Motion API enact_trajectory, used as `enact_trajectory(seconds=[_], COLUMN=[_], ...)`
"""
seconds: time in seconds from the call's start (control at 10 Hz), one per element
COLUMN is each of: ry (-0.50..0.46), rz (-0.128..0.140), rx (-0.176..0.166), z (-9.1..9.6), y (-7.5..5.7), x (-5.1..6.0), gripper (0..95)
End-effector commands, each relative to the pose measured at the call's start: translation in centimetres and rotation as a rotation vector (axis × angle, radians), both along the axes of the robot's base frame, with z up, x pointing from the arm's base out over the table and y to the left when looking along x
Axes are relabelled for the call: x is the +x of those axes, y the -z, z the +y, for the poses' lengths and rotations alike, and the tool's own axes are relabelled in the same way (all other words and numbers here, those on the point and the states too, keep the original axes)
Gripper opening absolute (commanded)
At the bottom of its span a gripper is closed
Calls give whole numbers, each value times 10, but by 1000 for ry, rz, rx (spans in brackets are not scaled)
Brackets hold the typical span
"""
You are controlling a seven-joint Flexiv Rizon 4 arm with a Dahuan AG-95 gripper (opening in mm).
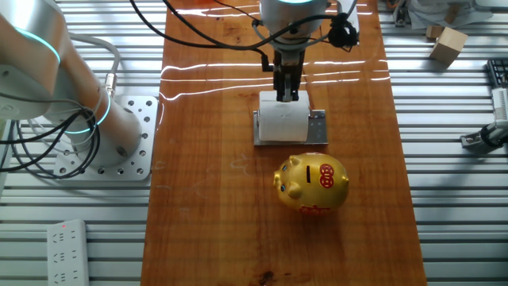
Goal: Take the roll of paper down from the shelf
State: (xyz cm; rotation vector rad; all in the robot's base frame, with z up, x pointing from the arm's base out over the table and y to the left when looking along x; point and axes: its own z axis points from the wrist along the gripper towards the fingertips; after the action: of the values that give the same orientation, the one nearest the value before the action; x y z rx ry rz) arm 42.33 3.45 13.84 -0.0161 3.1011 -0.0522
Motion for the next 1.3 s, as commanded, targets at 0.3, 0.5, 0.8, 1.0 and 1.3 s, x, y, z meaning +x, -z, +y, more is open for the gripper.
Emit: enact_trajectory(seconds=[0.3,0.5,0.8,1.0,1.3], ry=[8,14,19,21,24], rz=[1,-2,-6,-11,-15], rx=[9,12,15,18,22], z=[-1,-1,-1,-1,-1], y=[0,0,0,0,0], x=[0,0,0,0,0], gripper=[950,950,950,950,950])
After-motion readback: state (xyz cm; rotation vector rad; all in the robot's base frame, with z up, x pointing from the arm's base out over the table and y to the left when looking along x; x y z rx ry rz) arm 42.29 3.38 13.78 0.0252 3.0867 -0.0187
